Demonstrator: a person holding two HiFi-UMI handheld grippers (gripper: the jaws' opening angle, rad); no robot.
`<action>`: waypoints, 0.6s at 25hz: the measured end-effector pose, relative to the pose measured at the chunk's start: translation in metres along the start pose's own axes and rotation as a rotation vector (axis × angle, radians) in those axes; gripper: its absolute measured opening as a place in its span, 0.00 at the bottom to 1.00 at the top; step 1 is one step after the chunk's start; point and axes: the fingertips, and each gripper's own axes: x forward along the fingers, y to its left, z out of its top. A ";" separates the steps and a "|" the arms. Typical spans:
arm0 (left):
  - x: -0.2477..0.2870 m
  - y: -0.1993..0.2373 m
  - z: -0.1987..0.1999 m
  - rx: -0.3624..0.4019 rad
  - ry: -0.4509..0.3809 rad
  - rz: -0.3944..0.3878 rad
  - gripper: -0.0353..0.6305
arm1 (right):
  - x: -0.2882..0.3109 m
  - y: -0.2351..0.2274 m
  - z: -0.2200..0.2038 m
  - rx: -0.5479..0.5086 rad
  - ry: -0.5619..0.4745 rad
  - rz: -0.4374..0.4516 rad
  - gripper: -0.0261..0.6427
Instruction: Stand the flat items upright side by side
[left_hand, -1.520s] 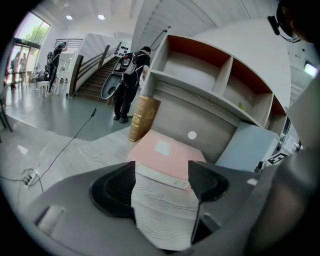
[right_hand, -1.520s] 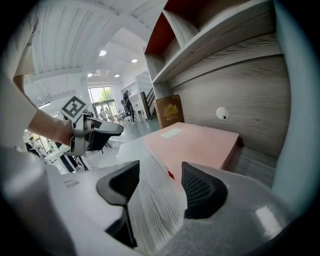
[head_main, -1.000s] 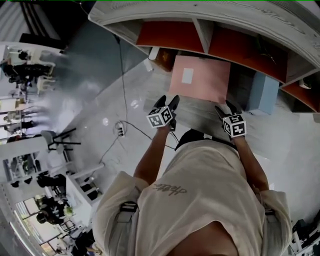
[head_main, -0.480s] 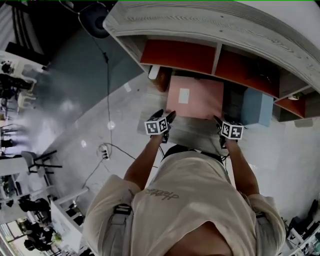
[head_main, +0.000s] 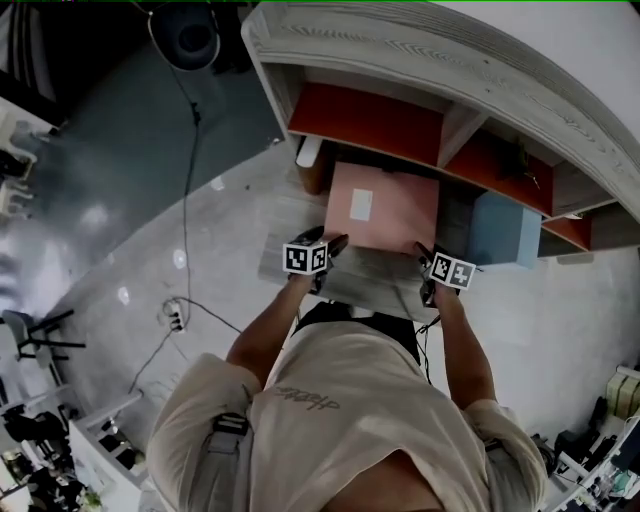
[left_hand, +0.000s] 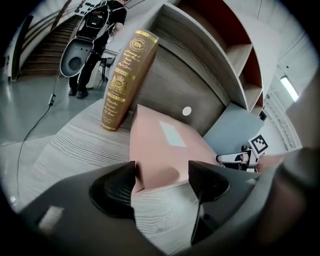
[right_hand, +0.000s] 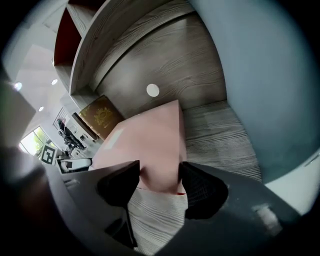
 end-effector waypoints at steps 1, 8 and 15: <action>0.000 0.000 0.000 0.011 0.004 -0.006 0.58 | 0.000 0.000 0.000 0.003 0.001 -0.003 0.43; -0.004 0.005 0.001 0.031 0.044 -0.039 0.59 | -0.010 0.012 -0.021 0.006 0.044 -0.006 0.42; -0.012 0.021 0.004 0.094 0.071 -0.020 0.60 | -0.022 0.039 -0.061 -0.042 0.077 0.023 0.40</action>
